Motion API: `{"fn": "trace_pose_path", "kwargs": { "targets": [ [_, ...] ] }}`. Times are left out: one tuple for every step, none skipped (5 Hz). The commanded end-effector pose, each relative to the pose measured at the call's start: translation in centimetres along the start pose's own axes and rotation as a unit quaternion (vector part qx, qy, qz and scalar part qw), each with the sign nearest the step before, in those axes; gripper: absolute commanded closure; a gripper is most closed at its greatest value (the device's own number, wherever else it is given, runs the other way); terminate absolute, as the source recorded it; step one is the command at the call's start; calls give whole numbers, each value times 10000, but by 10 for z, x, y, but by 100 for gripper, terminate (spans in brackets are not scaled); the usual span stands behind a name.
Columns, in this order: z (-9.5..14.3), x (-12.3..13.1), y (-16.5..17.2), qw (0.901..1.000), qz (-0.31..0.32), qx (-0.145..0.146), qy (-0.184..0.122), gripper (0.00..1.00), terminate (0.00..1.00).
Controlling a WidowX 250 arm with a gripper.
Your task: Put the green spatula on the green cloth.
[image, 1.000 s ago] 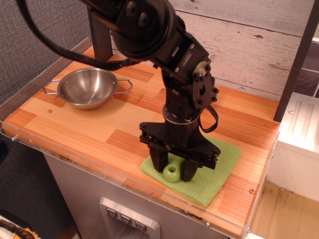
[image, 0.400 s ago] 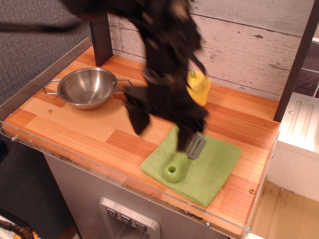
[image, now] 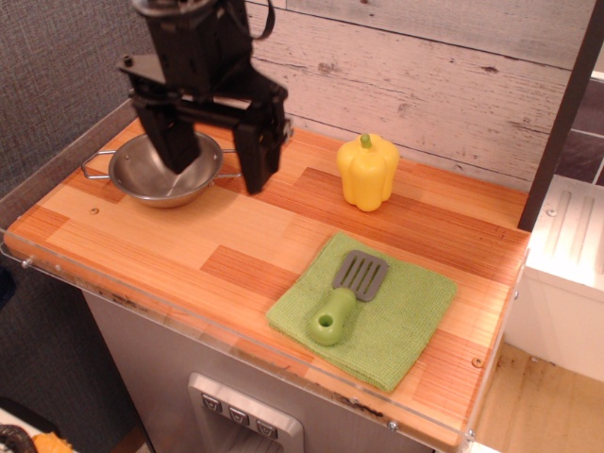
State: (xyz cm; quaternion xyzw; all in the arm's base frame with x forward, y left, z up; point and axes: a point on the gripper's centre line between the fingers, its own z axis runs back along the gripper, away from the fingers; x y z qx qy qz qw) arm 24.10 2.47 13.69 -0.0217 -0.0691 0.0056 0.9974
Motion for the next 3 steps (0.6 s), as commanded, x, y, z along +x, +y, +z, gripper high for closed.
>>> {"fn": "trace_pose_path", "kwargs": {
  "targets": [
    [20,14,26,9999,99,19,-75,0,0],
    [20,14,26,9999,99,19,-75,0,0],
    [20,14,26,9999,99,19,-75,0,100]
  ]
}}
